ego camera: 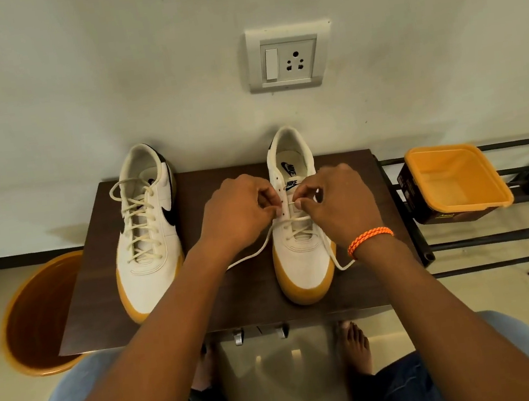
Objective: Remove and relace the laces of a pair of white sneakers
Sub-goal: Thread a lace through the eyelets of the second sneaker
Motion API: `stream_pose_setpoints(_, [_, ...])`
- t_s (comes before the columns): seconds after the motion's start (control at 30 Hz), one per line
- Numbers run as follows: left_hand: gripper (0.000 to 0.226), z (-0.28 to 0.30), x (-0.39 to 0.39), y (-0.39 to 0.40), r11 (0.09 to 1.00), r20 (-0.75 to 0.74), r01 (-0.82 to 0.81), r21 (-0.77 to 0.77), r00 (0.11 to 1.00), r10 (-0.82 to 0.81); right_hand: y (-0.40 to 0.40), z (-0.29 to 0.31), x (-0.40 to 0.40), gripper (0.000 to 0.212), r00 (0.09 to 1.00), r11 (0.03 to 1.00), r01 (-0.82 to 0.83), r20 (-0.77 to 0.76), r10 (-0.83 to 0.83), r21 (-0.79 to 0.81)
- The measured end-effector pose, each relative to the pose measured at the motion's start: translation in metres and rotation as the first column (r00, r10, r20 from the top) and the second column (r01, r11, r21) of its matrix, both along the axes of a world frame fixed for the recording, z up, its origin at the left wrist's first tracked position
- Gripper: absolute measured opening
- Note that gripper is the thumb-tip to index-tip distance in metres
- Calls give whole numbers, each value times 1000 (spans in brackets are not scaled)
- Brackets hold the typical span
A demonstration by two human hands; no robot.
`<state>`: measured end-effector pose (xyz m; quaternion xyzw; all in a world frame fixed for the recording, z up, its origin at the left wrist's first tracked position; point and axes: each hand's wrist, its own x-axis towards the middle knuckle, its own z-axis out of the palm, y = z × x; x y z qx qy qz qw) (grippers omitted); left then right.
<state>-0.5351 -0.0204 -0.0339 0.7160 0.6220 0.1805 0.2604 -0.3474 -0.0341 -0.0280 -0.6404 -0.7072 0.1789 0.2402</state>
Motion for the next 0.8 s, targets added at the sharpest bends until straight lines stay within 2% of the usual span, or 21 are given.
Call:
stream_pose_setpoints(0.07, [12,-1,0,-2,999,-32,18,-29,999,-19,-3,0,-7,4,988,996,24,147,-36,84])
stream_pose_setpoints(0.17, [14,0,1,-3,999,-31,15,-40,999,-17,-5,-1,-12,5,977,996,70,200,-78,49])
stream_pose_setpoints(0.47, [17,1,2,-4,999,-4,1,-46,1000,-1,-7,0,-13,15,977,931,192,-25,-210,-312])
stream_pose_setpoints(0.8, [16,-2,3,-5,998,19,-29,-48,999,30,-10,5,-16,18,959,906,191,-127,-255,-377])
